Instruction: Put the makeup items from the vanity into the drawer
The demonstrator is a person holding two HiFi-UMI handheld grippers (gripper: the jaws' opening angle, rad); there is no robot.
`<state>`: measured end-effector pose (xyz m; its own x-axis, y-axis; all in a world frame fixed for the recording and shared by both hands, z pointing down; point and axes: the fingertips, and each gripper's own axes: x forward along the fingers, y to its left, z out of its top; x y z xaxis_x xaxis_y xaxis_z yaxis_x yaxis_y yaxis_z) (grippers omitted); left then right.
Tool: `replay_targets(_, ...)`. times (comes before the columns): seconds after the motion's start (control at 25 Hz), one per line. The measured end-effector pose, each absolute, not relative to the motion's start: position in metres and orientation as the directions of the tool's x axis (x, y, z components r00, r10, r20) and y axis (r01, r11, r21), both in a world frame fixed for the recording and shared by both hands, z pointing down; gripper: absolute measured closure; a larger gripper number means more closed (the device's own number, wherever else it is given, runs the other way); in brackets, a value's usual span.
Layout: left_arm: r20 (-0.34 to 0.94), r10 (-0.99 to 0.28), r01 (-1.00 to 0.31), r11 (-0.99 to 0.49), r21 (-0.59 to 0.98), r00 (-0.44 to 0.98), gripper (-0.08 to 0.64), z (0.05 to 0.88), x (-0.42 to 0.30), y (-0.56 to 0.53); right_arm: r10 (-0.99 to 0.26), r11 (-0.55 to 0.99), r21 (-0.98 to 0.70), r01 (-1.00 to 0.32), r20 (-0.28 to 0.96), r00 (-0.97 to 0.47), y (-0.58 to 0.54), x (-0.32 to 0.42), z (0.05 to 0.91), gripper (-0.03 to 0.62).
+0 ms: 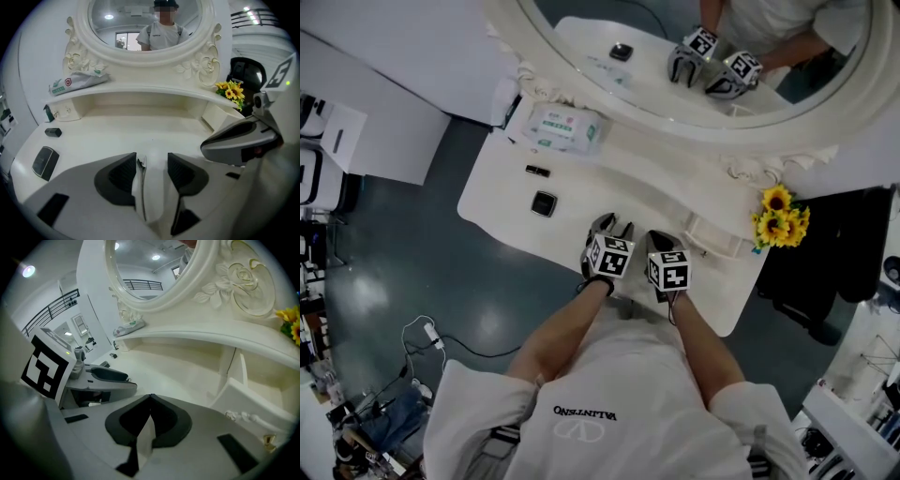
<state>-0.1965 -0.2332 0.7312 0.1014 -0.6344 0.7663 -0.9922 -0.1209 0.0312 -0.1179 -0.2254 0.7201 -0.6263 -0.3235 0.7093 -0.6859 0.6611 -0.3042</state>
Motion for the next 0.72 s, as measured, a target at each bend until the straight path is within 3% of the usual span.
replay_targets(0.16,0.766,-0.635,-0.993,-0.11,0.039,0.1,0.399,0.731,-0.198,-0.234,-0.323,0.669,-0.306,-0.677,0.7,-0.637,-0.224,-0.12,0.715,0.58)
replay_targets(0.2,0.765,-0.636,-0.993,-0.11,0.041,0.103,0.507,0.731,-0.199,-0.234,-0.323,0.672,-0.308,-0.674,0.697,-0.64,-0.223,-0.12,0.714,0.58)
replay_targets(0.72,0.75,-0.65,-0.992,-0.089,0.091,0.128,0.512,0.712,-0.194,-0.232,-0.372,0.667,-0.296,-0.684,0.663,-0.65,-0.226,-0.104,0.691,0.58)
